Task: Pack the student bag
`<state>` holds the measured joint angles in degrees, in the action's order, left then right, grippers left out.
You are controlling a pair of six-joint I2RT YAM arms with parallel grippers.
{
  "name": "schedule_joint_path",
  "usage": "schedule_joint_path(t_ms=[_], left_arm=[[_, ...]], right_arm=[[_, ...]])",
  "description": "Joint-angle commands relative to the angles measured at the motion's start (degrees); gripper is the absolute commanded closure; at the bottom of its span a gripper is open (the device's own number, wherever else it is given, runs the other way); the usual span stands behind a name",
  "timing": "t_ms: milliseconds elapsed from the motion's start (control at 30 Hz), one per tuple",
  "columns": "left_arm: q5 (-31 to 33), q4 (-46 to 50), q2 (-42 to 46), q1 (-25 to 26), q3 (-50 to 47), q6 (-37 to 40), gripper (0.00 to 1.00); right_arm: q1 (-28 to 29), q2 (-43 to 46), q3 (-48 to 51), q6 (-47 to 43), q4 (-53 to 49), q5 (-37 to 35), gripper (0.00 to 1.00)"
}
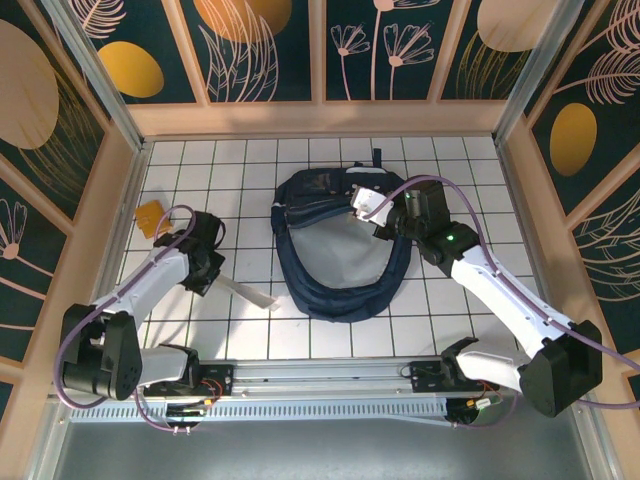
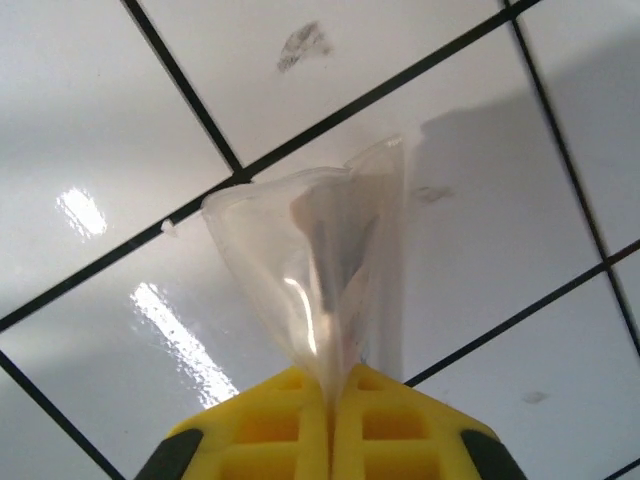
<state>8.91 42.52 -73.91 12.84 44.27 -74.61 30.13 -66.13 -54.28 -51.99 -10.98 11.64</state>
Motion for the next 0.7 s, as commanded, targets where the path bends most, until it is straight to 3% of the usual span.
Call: schedule_joint_path(t_ms=[0, 300, 400, 533, 667], left_arm=[[-0.7, 3.7, 0.9, -0.3, 0.9, 1.3, 1.0], [-2.5, 5.8, 4.5, -0.3, 4.6, 4.4, 1.0], [-5.8, 6.8, 4.2, -0.2, 8.2, 7.8, 1.0], [-17.0, 0.5, 2.2, 2.4, 12.4, 19.4, 1.0], [-27.8, -7.6, 2.1, 7.4, 14.4, 20.8, 1.0]], right_arm=[[0.9, 1.9, -1.4, 0.1, 4.1, 1.6, 1.0], [0.9, 1.7, -1.3, 0.4, 4.5, 1.5, 1.0], [0.9, 1.5, -1.6, 0.7, 4.7, 0.3, 1.0], [-0.7, -0.2, -2.5, 6.4, 7.6, -7.1, 1.0], [-3.5, -0.5, -3.7, 11.8, 8.6, -4.3, 1.0]])
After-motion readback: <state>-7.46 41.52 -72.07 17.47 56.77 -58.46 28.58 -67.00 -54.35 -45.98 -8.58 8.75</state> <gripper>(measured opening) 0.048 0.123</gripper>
